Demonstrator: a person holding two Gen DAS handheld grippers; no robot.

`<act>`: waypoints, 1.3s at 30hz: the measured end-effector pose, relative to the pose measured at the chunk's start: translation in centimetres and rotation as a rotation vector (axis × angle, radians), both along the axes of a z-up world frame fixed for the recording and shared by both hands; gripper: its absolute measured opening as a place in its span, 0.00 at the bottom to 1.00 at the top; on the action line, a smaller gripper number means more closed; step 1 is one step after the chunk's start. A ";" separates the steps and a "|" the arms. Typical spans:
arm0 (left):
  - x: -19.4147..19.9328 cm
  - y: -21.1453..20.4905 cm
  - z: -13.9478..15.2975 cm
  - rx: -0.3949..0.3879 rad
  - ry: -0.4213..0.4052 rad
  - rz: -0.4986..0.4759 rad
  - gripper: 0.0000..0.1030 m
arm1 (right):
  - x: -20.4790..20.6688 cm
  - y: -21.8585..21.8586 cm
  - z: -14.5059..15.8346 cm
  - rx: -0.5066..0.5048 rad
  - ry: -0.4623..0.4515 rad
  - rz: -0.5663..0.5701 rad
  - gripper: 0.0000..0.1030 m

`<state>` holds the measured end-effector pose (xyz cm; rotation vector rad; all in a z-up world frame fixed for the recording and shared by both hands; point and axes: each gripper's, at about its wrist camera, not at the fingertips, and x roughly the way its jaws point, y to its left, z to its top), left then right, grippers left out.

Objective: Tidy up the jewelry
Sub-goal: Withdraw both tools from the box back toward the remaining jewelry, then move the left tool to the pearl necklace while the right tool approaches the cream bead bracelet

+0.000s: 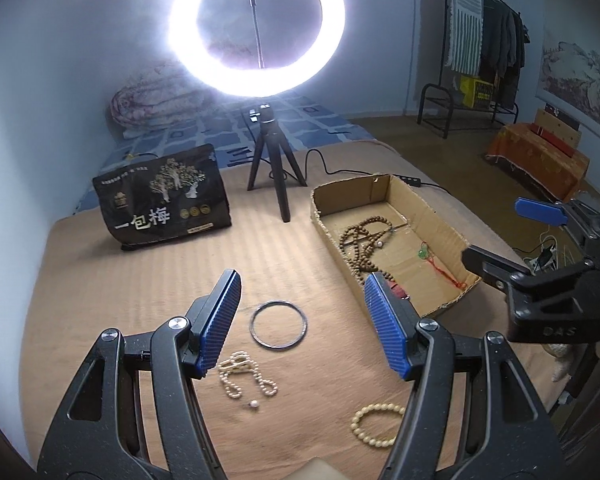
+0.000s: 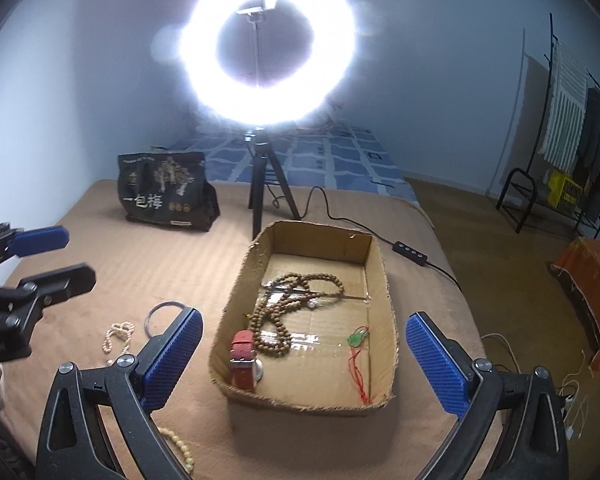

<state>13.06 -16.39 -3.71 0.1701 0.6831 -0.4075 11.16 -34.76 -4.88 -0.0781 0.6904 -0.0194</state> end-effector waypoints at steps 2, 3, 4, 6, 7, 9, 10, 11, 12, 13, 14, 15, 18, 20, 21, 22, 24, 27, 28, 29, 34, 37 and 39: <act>0.0 0.6 -0.1 0.010 -0.003 0.004 0.64 | -0.6 0.4 0.1 0.002 -0.003 0.009 1.00; 0.0 0.9 -0.2 0.014 -0.001 0.006 0.64 | -0.9 0.7 0.1 0.003 -0.001 0.014 1.00; 0.1 1.2 -0.3 0.019 0.002 0.009 0.64 | -1.2 1.1 0.0 0.005 0.002 0.025 1.00; 0.3 2.0 -0.6 0.027 0.009 0.015 0.64 | -1.8 1.7 -0.2 0.010 0.007 0.042 1.00; 0.4 2.4 -0.7 0.029 0.012 0.018 0.64 | -2.2 2.0 -0.3 0.012 0.008 0.048 1.00; 0.8 3.5 -1.0 0.034 0.021 0.030 0.64 | -2.8 2.8 -0.6 0.011 0.016 0.069 1.00; 1.0 4.1 -1.2 0.032 0.027 0.036 0.64 | -3.1 3.2 -0.8 0.007 0.020 0.082 1.00; 1.4 4.8 -1.3 0.028 0.038 0.046 0.64 | -3.4 3.5 -0.9 0.004 0.021 0.092 1.00; 1.6 5.4 -1.5 0.025 0.046 0.055 0.64 | -3.7 4.1 -1.2 -0.001 0.024 0.106 1.00; 2.0 6.2 -1.7 0.021 0.057 0.069 0.64 | -4.0 4.4 -1.4 -0.003 0.026 0.114 1.00; 2.4 7.0 -2.0 0.017 0.067 0.085 0.64 | -4.3 4.8 -1.7 -0.004 0.033 0.127 1.00; 2.8 7.7 -2.3 0.012 0.079 0.099 0.64 | -4.5 5.0 -1.9 -0.003 0.037 0.134 1.00; 3.9 9.4 -3.5 -0.003 0.126 0.138 0.64 | -4.9 5.8 -3.1 -0.001 0.068 0.164 1.00; 4.4 10.1 -4.4 -0.009 0.158 0.152 0.64 | -5.1 6.4 -4.3 -0.008 0.097 0.182 1.00; 4.6 10.2 -4.8 -0.006 0.170 0.152 0.64 | -5.2 6.6 -4.6 -0.010 0.106 0.187 1.00; 4.8 10.3 -5.3 -0.002 0.182 0.151 0.64 | -5.3 6.8 -5.2 -0.013 0.123 0.195 1.00; 5.1 10.2 -6.2 0.003 0.204 0.145 0.64 | -5.5 7.2 -6.1 -0.014 0.148 0.209 1.00; 5.5 9.8 -7.6 0.008 0.244 0.126 0.64 | -5.7 7.8 -7.6 -0.014 0.194 0.235 1.00; 5.7 9.7 -8.2 0.009 0.262 0.118 0.64 | -5.8 8.0 -8.2 -0.010 0.210 0.244 1.00; 5.8 9.5 -8.6 0.010 0.279 0.111 0.64 | -5.8 8.1 -8.6 -0.005 0.225 0.252 1.00; 6.3 9.0 -11.3 0.031 0.351 0.095 0.59 | -5.8 8.7 -11.0 0.009 0.305 0.286 0.98; 6.6 8.8 -12.5 0.049 0.384 0.093 0.57 | -5.8 9.0 -12.0 0.010 0.336 0.300 0.97; 6.9 8.7 -13.1 0.054 0.398 0.091 0.56 | -5.7 9.0 -12.5 0.015 0.351 0.304 0.97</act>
